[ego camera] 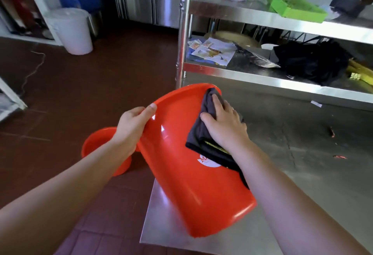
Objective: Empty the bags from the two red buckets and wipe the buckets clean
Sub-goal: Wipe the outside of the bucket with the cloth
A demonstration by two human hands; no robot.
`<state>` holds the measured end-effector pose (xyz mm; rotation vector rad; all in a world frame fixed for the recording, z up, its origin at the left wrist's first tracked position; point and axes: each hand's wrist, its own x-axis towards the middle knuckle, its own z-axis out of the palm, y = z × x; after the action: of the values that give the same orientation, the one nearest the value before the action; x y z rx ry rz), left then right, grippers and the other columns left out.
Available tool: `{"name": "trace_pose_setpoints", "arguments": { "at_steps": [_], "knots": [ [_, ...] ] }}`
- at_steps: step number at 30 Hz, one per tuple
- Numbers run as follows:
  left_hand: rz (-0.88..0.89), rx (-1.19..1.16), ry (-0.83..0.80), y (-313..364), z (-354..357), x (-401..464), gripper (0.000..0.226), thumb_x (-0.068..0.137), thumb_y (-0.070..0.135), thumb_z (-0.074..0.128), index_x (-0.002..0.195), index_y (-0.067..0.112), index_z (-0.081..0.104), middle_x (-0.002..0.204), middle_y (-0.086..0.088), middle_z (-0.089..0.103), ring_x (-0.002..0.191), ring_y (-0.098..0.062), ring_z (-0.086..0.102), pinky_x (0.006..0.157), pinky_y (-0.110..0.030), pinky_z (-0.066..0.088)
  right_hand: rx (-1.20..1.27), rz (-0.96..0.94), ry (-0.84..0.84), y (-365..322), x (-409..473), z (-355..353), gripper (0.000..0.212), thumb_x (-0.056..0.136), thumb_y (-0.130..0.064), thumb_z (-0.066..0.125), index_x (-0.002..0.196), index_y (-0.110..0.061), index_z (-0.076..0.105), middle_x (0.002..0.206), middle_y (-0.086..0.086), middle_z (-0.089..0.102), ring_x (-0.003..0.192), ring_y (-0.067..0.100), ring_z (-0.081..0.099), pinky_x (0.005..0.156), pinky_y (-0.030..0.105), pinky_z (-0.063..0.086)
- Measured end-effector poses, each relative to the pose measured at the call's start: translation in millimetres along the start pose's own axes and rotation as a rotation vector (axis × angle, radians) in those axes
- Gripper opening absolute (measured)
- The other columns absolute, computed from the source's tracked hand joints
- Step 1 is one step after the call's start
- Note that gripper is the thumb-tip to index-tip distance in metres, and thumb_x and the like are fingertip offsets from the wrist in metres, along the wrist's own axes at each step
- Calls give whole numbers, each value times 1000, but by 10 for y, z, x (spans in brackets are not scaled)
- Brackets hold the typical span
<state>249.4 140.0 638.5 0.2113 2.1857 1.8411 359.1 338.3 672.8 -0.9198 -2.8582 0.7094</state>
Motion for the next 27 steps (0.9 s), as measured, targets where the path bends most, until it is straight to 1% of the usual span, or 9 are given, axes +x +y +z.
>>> {"name": "trace_pose_setpoints", "arguments": {
  "at_steps": [4,7,10,13,16,20,22,24,27],
  "knots": [
    [9,-39,-62,-23,230,-31,64,62,71,62,78,8,65,74,-22,66,66,-27,62,71,-56,53,-351,-172,191,-205,-229,95,76,85,-61,33,149,-32,5,159,10,5,144,34,6,107,63,17],
    [18,-16,-100,-21,239,32,64,62,73,60,79,12,67,77,-19,71,70,-28,68,76,-55,53,-522,-375,288,-237,-495,269,77,82,-57,42,149,-27,18,157,18,13,143,41,11,106,68,17],
    [72,34,-63,-88,195,46,68,65,74,55,80,9,67,73,-19,69,64,-20,63,71,-53,53,-581,-518,267,-253,-592,367,72,80,-52,49,146,-28,31,156,17,21,142,42,16,104,70,18],
    [84,45,-26,-146,175,22,60,67,73,53,74,15,67,59,-8,65,55,-13,59,61,-47,50,-570,-563,220,-220,-509,275,67,79,-53,44,143,-35,33,157,7,22,144,36,15,105,68,20],
    [83,78,26,-174,187,7,61,67,73,51,75,16,68,66,-18,66,58,-20,57,64,-51,51,-529,-545,170,-138,-373,127,66,79,-58,35,143,-44,27,159,-2,16,146,28,11,106,64,21],
    [53,106,60,-193,148,-34,52,66,74,48,73,27,70,63,-5,69,61,-23,63,67,-50,52,-387,-461,115,-26,-143,-14,66,82,-60,32,145,-48,16,160,-9,2,147,20,2,111,56,21],
    [15,71,58,-234,110,-58,55,66,73,50,73,22,69,65,-9,68,62,-30,63,66,-50,52,-265,-412,66,21,-26,-64,64,85,-58,36,144,-50,12,159,-13,-1,146,15,0,112,52,19],
    [2,45,51,-270,81,-86,58,66,72,51,71,16,66,59,-7,61,56,-26,55,59,-45,45,-167,-380,31,59,59,-98,61,87,-55,38,143,-51,14,158,-16,0,146,12,1,113,50,18],
    [14,6,23,-258,56,-122,63,65,71,52,72,11,66,61,-9,59,59,-22,54,59,-42,43,-88,-336,-10,108,139,-142,59,88,-55,39,143,-52,17,157,-19,3,145,10,6,112,48,21]
  ]
}}
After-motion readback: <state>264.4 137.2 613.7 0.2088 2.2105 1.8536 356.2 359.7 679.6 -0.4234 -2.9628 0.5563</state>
